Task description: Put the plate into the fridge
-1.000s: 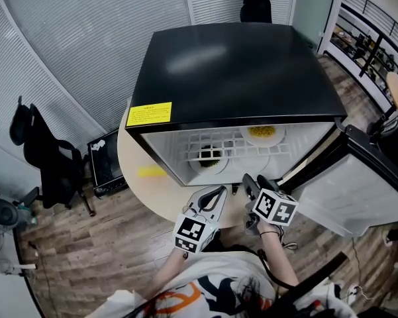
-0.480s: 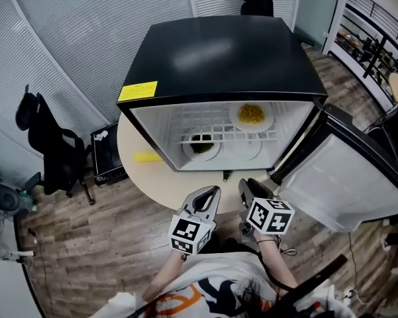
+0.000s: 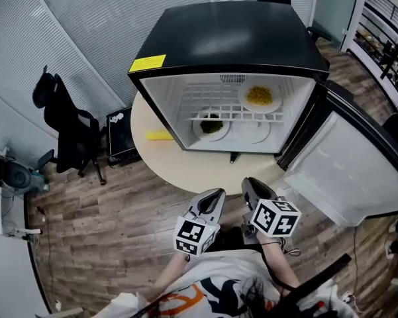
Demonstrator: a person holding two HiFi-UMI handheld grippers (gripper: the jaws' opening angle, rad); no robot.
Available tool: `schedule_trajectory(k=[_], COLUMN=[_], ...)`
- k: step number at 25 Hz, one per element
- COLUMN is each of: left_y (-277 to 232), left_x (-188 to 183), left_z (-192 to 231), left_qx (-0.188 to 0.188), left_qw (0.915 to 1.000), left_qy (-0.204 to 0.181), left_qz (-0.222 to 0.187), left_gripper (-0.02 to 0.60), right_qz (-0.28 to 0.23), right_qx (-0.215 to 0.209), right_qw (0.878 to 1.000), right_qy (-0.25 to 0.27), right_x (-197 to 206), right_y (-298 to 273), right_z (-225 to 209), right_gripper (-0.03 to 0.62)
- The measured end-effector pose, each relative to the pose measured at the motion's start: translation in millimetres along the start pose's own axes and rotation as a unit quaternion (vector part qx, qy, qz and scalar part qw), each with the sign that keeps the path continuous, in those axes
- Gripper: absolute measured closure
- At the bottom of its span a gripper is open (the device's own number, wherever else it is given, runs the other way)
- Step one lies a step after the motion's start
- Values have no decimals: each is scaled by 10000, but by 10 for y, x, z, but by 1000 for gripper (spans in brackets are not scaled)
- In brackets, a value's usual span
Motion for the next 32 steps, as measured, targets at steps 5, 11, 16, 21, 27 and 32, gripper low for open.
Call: schedule_trajectory(k=[5,11,16,21,27,32], left_y=[100,240,529,885,1388,1749], left_x=[33,56,164,277,453,642], left_z=[-30,-45,75,227,320,401], left_qx=[-36,211,336,462,708,856], left_qw=[10000,9997,9993,9987,9969,9954], left_qy=[-6,-63,-141,-158,-285,-367], left_qz=[7,-46,-45,-143,-206,-211], left_gripper=[566,566,566,566,566,566], right_qz=[-11,-82,-268,-358,-485,-482], right_qx=[2,221,455,625,695,733], right_qw=[10000,9996,9983,9967,9952,9944], right_qy=[-35,-177,-237,-381,-480,-585], right_x=[89,231,372,673,1098,1556], right_y=[58,127,201,283,393,479], right_z=[56,90,260,500,929,1210], right_gripper=[546,551,556,557,560,560])
Point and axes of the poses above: the fingertips, and each gripper's own axes: y backward along the fingers, z to its left, x out of its underside, the point moved 9 cm from there along y, backward along the fingers, and after that the axes turned 4 degrees about z, right-handed, at the moved point
